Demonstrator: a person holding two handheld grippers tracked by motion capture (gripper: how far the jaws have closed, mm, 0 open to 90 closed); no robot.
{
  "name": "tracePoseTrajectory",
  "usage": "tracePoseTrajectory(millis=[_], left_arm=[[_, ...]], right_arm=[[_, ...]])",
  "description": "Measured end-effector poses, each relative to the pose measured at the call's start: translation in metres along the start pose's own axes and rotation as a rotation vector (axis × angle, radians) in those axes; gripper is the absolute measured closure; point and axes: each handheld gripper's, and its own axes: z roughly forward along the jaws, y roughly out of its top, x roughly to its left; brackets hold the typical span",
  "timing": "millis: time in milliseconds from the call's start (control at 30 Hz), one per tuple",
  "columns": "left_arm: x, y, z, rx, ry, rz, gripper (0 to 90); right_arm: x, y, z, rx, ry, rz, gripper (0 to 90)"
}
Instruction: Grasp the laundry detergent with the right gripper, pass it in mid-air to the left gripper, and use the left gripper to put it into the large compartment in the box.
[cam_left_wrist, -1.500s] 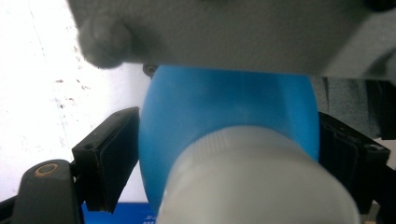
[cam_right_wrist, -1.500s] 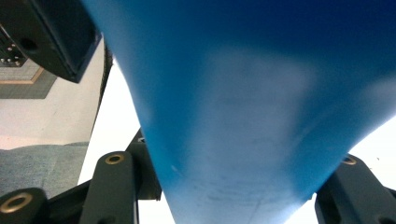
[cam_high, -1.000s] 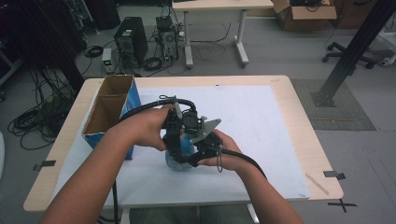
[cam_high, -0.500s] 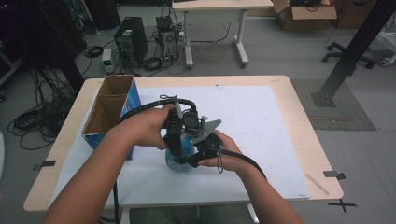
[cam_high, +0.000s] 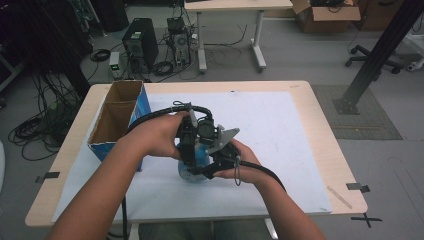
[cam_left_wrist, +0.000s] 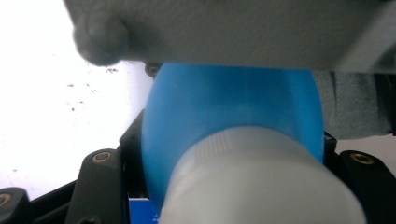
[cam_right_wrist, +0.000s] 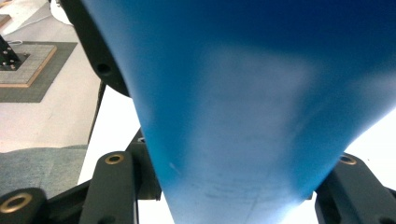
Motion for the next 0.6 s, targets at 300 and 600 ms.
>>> tracePoseTrajectory(millis=[300, 600], left_arm=[[-0.0008, 0.0009, -0.0008, 0.004, -0.003, -0.005, 38.8], [0.0016, 0.0032, -0.0012, 0.017, 0.006, 0.004, 38.8]], right_arm=[[0.0, -0.0027, -0.0011, -0.025, 0.001, -0.013, 43.5], [-0.0026, -0.0087, -0.0069, -0.066, -0.003, 0.05, 26.8]])
